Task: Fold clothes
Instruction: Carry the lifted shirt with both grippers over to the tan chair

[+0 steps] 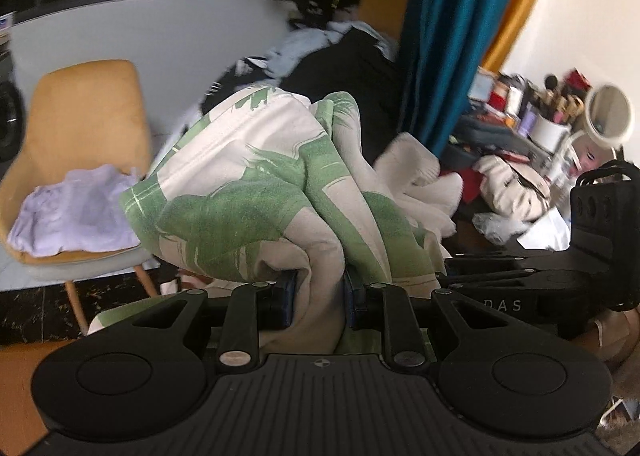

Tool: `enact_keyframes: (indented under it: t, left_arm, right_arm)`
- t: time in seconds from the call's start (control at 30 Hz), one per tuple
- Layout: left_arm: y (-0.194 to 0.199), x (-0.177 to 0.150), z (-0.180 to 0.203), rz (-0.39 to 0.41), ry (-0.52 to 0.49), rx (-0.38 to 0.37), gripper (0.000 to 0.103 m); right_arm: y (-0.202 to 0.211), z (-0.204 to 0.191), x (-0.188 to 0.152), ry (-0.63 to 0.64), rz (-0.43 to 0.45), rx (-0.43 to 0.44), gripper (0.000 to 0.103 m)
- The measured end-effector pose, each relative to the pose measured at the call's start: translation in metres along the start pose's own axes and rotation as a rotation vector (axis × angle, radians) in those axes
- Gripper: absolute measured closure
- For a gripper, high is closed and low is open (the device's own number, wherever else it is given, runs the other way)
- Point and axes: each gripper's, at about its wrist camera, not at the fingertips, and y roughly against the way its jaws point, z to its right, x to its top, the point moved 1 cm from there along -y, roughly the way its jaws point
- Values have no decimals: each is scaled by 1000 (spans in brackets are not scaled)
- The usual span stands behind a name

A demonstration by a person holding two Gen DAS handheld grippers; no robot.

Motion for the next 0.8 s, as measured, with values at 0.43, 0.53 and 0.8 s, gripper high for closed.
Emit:
enact_keyframes:
  t: [0.43,0.53,0.8]
  left_arm:
    - [-25,14,-19,-16,-18,-124,80]
    - [-19,20,-36,7,-38,-134,80]
    - [-2,45,-121,102,-93,-242,80]
  right_arm:
    - [-29,35,15,-52,48,-124,80]
    - [-37,20,23,-16,53,-152,80]
    - [-70,-53,47,64,99,-236,80]
